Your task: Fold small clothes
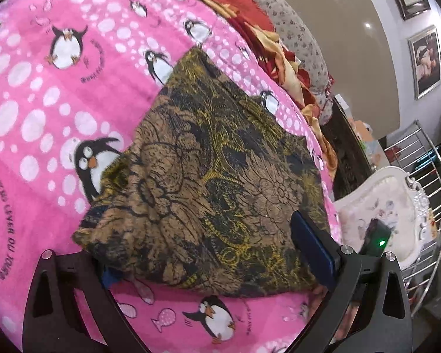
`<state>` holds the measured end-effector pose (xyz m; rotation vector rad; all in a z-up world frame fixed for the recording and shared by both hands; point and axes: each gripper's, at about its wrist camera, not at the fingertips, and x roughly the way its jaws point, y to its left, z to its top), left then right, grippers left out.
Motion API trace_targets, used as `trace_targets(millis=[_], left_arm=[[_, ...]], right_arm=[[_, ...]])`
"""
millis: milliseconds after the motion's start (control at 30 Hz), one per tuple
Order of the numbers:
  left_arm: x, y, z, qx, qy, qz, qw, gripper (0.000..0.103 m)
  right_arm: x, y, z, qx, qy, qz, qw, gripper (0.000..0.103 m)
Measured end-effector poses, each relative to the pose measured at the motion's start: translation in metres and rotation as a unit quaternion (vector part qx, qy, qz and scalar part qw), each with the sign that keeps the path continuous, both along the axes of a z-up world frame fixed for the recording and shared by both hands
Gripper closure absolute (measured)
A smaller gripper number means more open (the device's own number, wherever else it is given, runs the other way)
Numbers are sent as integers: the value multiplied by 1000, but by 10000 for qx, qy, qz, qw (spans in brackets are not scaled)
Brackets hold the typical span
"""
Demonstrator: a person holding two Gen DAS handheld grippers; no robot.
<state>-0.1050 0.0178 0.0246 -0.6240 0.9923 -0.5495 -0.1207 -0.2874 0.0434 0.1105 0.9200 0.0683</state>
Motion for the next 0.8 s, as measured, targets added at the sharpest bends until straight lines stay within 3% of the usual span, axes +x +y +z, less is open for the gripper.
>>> trace_targets(millis=[33, 67, 100, 133, 167, 200, 267, 400, 467, 500, 567, 667, 700, 800], left_arm=[[-1, 5, 0, 24, -18, 133, 9999, 11], [-1, 11, 0, 53, -27, 291, 9996, 21], [-2, 14, -1, 128, -26, 441, 9989, 42], [-2, 17, -4, 278, 12, 615, 9977, 55], [0, 19, -11, 412, 135, 741, 9963, 77], [1, 23, -16, 362, 219, 824, 9957, 81], [2, 25, -19, 308, 190, 850, 9957, 83], [-1, 9, -11, 762, -142, 615, 9951, 87], [-4, -1, -4, 1158, -473, 529, 9907, 89], [-8, -9, 2, 1424, -736, 480, 9859, 90], [-21, -32, 22, 2060, -1528, 303, 9661, 91], [-38, -56, 42, 2470, -2407, 6, 9387, 91], [-41, -63, 47, 2512, -2597, -83, 9324, 91], [-40, -73, 51, 2511, -2789, -220, 9266, 91]], right_arm=[[4, 2, 5, -110, 177, 25, 9998, 8], [9, 3, 11, -148, 293, 10, 9995, 8], [12, 3, 18, -124, 311, -1, 9994, 8], [16, 6, 34, -58, 162, 4, 9999, 9], [19, 8, 44, -22, 35, 9, 10000, 9], [27, 13, 58, 36, -102, 64, 9999, 9], [44, 24, 75, 99, -183, 254, 9995, 8], [93, 59, 96, 117, -256, 733, 9969, 8], [121, 80, 98, 213, -148, 1004, 9946, 9], [136, 90, 99, 304, -48, 1138, 9930, 9], [159, 107, 98, 530, 149, 1369, 9891, 9], [185, 129, 100, 719, 336, 1756, 9813, 9], [192, 133, 99, 801, 439, 1910, 9773, 9], [205, 152, 96, 763, 716, 2210, 9696, 9]])
